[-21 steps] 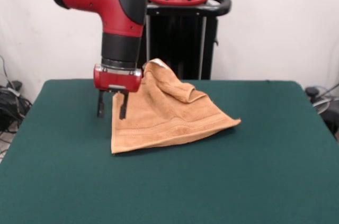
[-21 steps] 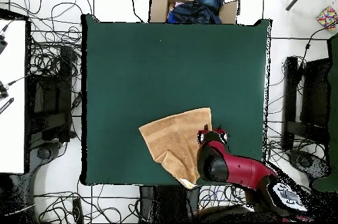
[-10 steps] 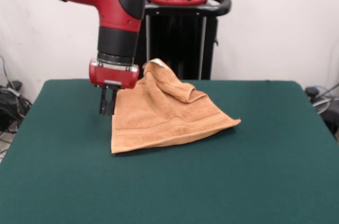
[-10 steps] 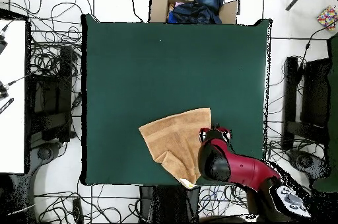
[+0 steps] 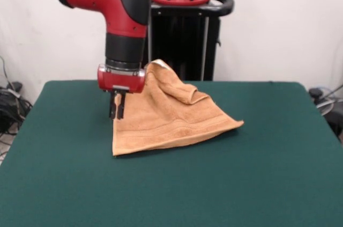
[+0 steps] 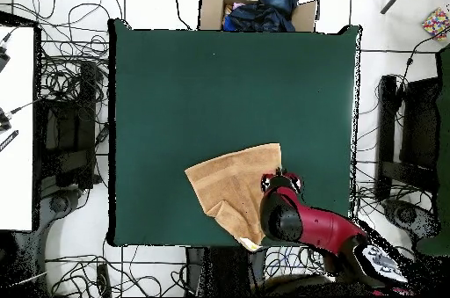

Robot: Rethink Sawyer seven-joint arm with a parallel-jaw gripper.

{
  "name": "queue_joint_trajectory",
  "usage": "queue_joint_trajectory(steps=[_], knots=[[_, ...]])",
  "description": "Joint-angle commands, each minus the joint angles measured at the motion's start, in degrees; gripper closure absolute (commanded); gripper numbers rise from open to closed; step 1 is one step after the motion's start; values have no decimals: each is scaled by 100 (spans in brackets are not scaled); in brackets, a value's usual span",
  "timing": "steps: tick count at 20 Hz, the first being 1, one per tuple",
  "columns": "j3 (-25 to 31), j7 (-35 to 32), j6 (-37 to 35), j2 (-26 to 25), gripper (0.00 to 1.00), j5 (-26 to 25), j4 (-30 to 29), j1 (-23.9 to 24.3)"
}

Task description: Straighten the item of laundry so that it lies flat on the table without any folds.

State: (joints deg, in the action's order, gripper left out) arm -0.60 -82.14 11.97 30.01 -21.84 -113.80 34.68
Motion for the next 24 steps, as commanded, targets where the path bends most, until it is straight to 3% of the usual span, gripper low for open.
queue_joint_trajectory(steps=[1, 5, 11, 18, 21, 24], knots=[[306, -1391, 36, -811, 100, 392, 10, -223], [213, -1439, 218, -1059, 100, 475, 55, -316], [278, -1329, 1010, -2000, 100, 321, 777, -120], [-622, -1059, 3351, -2047, 100, 1120, 877, -928], [-802, -823, 3789, -1796, 100, 1152, 843, -1068], [-882, -713, 3773, -1573, 100, 1101, 874, -1132]])
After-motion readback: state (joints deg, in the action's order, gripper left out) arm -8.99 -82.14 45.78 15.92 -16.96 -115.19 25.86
